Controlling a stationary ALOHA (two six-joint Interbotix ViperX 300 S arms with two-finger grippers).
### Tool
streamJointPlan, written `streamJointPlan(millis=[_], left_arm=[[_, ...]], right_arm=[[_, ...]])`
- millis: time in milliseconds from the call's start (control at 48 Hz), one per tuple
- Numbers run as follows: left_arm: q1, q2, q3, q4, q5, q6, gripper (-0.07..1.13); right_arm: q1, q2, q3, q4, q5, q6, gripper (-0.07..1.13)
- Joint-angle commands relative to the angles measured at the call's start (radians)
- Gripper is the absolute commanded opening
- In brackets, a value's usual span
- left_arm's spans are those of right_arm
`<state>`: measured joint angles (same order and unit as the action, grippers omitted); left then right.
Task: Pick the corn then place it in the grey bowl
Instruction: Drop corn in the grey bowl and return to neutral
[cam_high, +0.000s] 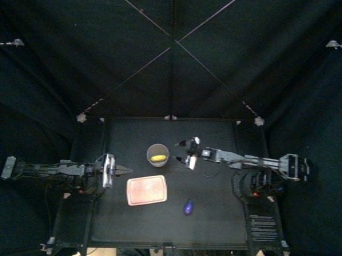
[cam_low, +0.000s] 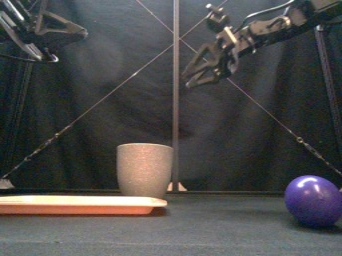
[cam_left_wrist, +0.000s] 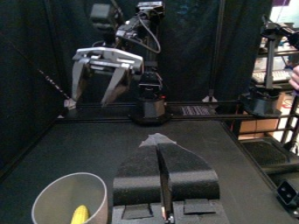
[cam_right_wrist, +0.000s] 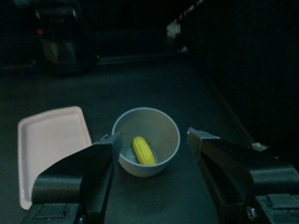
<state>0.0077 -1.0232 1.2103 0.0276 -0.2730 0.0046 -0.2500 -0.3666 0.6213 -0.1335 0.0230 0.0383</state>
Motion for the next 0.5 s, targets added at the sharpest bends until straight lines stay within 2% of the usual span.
streamJointPlan(millis=[21,292,500], left_arm=[[0.002,-0.005,-0.015,0.009,-0.005,0.000,-0.01],[0.002,-0.018,-0.015,0.035,-0.005,0.000,-0.01],[0.002,-0.020,-0.015,0.035,-0.005,0.000,-0.01]], right_arm=[[0.049,-0.189,0.083,0.003,-0.038,0.000,0.95],[0.130,-0.486,0.213,0.044,0.003,0.003,0.95],[0.153,-0.626,0.287,0.078,0.003,0.002,0.95]])
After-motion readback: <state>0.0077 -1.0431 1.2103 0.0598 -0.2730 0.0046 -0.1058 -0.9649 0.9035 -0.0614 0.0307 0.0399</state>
